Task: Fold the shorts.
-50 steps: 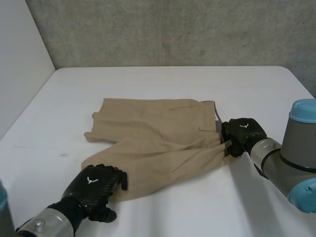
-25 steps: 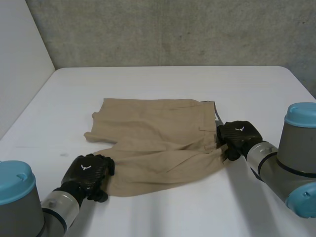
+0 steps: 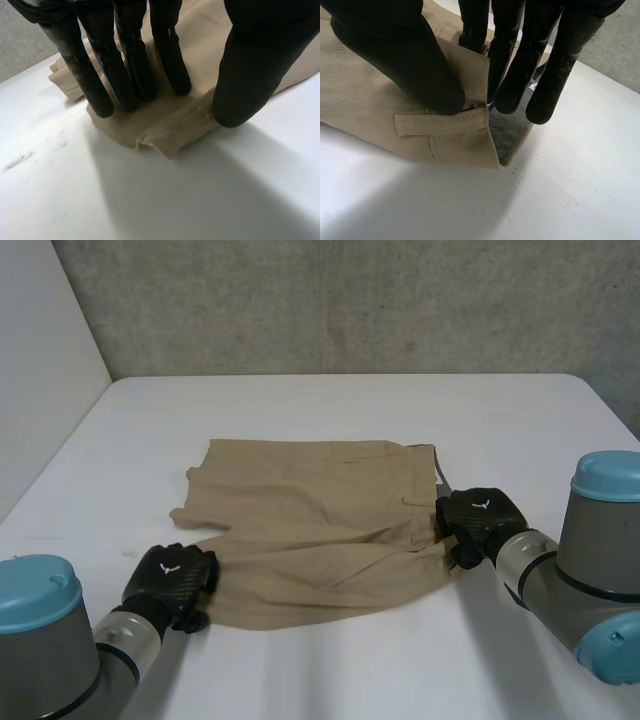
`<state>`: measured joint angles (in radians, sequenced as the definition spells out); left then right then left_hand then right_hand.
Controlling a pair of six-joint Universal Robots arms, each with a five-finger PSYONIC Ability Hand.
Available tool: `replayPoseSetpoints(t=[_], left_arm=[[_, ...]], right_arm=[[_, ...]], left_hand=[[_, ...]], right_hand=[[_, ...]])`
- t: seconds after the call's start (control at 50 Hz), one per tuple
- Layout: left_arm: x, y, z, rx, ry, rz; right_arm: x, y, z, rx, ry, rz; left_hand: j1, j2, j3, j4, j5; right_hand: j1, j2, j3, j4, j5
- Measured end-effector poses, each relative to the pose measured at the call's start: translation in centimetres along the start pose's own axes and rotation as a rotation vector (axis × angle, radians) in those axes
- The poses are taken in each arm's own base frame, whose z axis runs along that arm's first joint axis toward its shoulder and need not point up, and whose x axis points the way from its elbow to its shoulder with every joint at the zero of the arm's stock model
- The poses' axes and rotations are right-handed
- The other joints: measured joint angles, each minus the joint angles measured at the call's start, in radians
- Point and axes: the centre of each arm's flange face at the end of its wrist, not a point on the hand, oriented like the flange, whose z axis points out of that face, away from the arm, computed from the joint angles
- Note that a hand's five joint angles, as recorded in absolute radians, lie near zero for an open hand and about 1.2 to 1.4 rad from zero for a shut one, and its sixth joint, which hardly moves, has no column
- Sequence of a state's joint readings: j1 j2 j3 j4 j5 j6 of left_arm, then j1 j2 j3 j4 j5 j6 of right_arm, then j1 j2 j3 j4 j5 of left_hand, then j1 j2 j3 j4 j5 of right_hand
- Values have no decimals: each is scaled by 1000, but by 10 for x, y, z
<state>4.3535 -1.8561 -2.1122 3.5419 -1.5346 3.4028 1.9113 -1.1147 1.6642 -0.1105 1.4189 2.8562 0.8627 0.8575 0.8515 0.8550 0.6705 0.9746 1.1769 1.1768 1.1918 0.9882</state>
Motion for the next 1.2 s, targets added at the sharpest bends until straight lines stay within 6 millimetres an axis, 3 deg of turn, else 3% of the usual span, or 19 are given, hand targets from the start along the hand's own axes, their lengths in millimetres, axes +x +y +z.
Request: replayPoseSetpoints(t=[0.14,0.32,0.46,0.52,0.68,0.8,0.92,1.02,1.12,1.2], left_arm=[[-1,0,1,9,-6,1],[-1,0,0,8,-6,0],[-6,-20,-17,53,-12,4],[-7,-37,-33,85,-1,6],[-5,-85,-98,165,110,12],[-3,-99,-136,131,198,-1],[-3,-103,-158,98,236,-22],[-7,-104,-157,95,218,-36],[-20,-97,-136,100,159,-61],[-29,-89,-107,126,142,-69]], right_arm=[[0,0,0,0,0,-1],[0,-1,-1,3,1,-2],[-3,-9,-15,-8,-11,-75],[-3,-14,-25,-14,-13,-129],[0,-38,-77,-50,-17,-345],[6,-41,-110,-122,-29,-425],[11,-46,-133,-141,-18,-480],[15,-52,-141,-124,5,-496],[20,-49,-140,-130,11,-489],[20,-39,-121,-149,-31,-463]], left_hand=[[206,221,219,220,212],[253,335,333,340,298],[253,335,334,340,298],[252,336,337,343,298],[252,338,339,343,298],[252,339,339,344,298],[252,339,339,344,298],[252,340,339,344,298],[252,340,339,344,298],[252,340,339,344,298]], right_hand=[[0,0,0,0,0],[0,0,0,0,0],[0,0,0,0,0],[0,0,0,0,0],[0,0,0,0,0],[0,0,0,0,0],[0,0,0,0,0],[0,0,0,0,0],[0,0,0,0,0],[0,0,0,0,0]])
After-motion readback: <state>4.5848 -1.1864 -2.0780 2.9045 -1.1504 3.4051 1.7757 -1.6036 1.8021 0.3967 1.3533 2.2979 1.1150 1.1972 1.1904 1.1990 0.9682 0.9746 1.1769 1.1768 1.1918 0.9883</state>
